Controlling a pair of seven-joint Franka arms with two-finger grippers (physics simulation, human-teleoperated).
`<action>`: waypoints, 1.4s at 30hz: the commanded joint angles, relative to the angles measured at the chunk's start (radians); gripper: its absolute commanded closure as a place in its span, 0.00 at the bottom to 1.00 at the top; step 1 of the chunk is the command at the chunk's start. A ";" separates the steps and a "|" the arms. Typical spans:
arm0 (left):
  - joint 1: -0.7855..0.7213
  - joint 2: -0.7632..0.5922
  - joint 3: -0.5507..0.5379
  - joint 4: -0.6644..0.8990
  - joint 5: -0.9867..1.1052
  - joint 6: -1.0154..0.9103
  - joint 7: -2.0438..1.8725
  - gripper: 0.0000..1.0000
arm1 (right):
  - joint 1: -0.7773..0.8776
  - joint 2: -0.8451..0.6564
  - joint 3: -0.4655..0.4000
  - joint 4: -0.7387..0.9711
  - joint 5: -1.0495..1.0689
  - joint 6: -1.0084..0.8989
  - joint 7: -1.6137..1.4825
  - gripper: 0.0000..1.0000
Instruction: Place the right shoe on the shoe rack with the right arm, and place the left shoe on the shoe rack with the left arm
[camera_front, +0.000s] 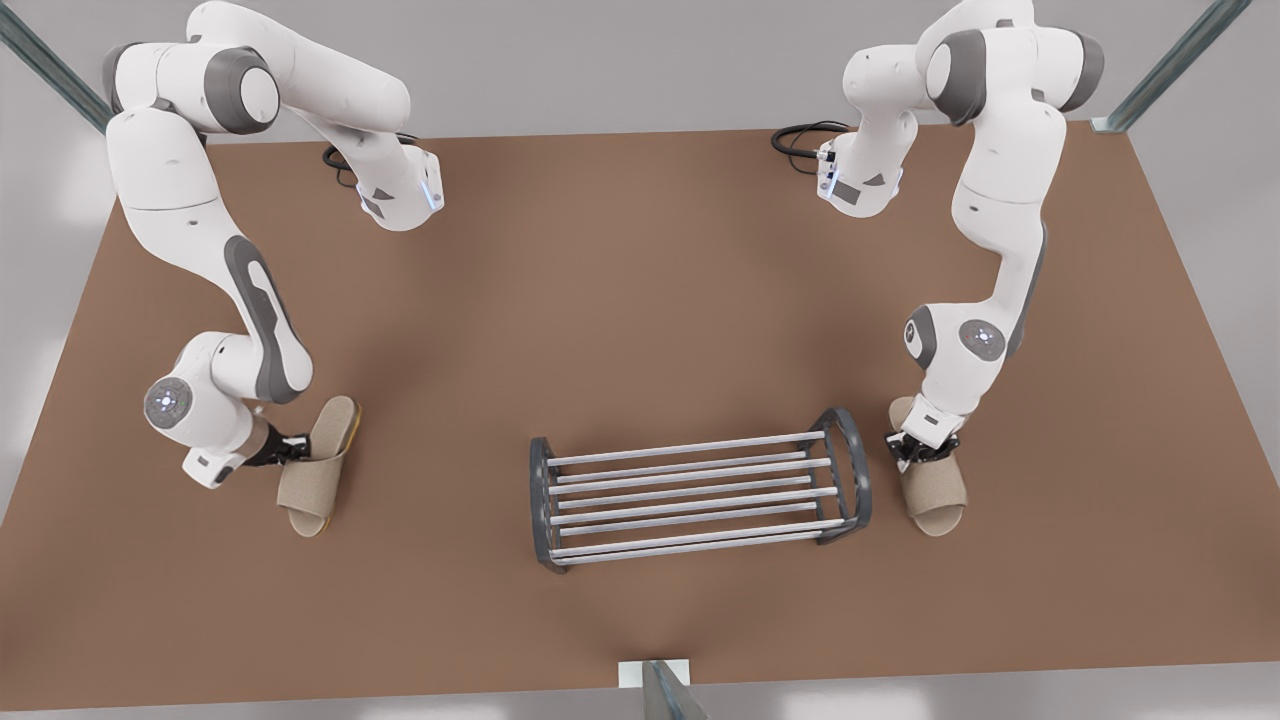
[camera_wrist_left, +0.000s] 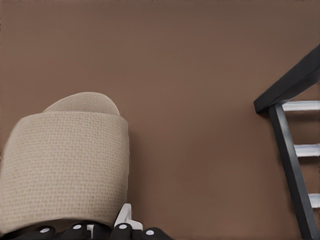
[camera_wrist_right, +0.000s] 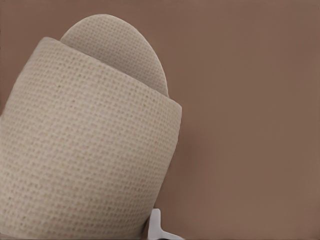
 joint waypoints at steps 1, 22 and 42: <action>0.000 -0.013 0.001 0.001 0.001 -0.003 0.011 0.77 | 0.002 -0.001 0.001 0.009 -0.005 -0.014 0.004 0.70; -0.112 -0.632 -0.044 -0.026 -0.001 -0.187 -0.005 0.79 | 0.008 -0.025 0.196 0.409 0.110 -0.583 0.162 0.79; -0.245 -0.347 -0.360 0.203 0.050 -0.259 -0.092 0.79 | -0.003 -0.173 0.357 0.582 0.156 -0.990 0.288 0.79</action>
